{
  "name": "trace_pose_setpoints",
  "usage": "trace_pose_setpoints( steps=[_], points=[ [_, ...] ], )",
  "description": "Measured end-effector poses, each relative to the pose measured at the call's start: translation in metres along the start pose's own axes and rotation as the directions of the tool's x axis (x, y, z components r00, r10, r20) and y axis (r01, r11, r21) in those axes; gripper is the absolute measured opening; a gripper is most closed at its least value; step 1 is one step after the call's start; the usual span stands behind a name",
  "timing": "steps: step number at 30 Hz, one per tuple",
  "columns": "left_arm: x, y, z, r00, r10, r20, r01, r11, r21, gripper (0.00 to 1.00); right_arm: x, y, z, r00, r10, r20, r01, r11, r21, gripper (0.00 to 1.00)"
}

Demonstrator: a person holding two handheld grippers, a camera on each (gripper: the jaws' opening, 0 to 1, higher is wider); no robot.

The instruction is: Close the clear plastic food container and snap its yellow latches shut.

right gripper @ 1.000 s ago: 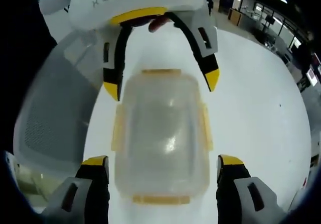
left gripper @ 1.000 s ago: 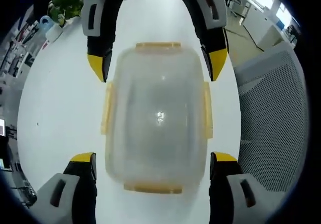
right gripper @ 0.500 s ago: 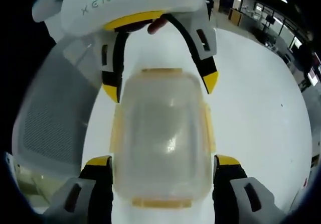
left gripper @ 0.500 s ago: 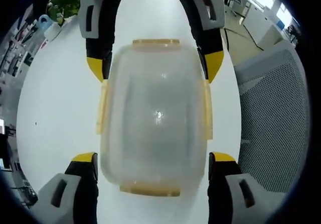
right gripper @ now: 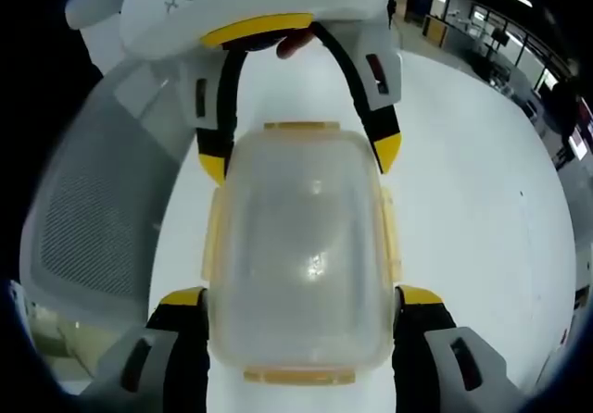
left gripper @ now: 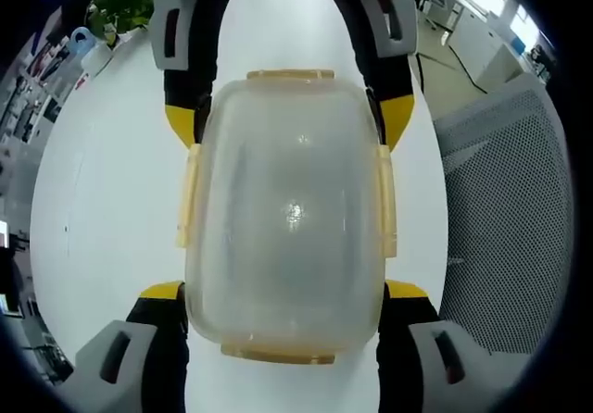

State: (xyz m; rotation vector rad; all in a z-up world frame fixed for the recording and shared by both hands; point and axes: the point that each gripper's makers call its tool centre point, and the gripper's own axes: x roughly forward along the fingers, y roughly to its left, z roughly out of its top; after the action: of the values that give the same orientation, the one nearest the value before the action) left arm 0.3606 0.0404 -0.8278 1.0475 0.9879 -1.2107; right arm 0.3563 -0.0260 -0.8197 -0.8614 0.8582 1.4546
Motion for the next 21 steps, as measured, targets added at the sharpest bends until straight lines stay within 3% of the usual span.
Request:
trace_pose_setpoints(
  steps=[8,17,21],
  points=[
    [0.0012,-0.0004,-0.002,0.999,-0.002,-0.053,0.002,1.0,0.004,0.83,0.0012,0.0005,-0.0007,1.0,0.001,-0.027,-0.001,1.0,-0.002,0.81],
    [0.0018,-0.0005,-0.0025,0.999,0.001,-0.047,-0.001,1.0,0.0,0.83,0.0021,0.0001,0.0003,1.0,-0.009,0.014,0.009,1.0,-0.001,0.82],
    [0.0021,-0.0003,-0.003,0.999,0.007,-0.053,-0.007,1.0,0.001,0.83,0.0033,-0.0003,0.0011,1.0,-0.009,0.001,0.009,1.0,0.002,0.82]
  ],
)
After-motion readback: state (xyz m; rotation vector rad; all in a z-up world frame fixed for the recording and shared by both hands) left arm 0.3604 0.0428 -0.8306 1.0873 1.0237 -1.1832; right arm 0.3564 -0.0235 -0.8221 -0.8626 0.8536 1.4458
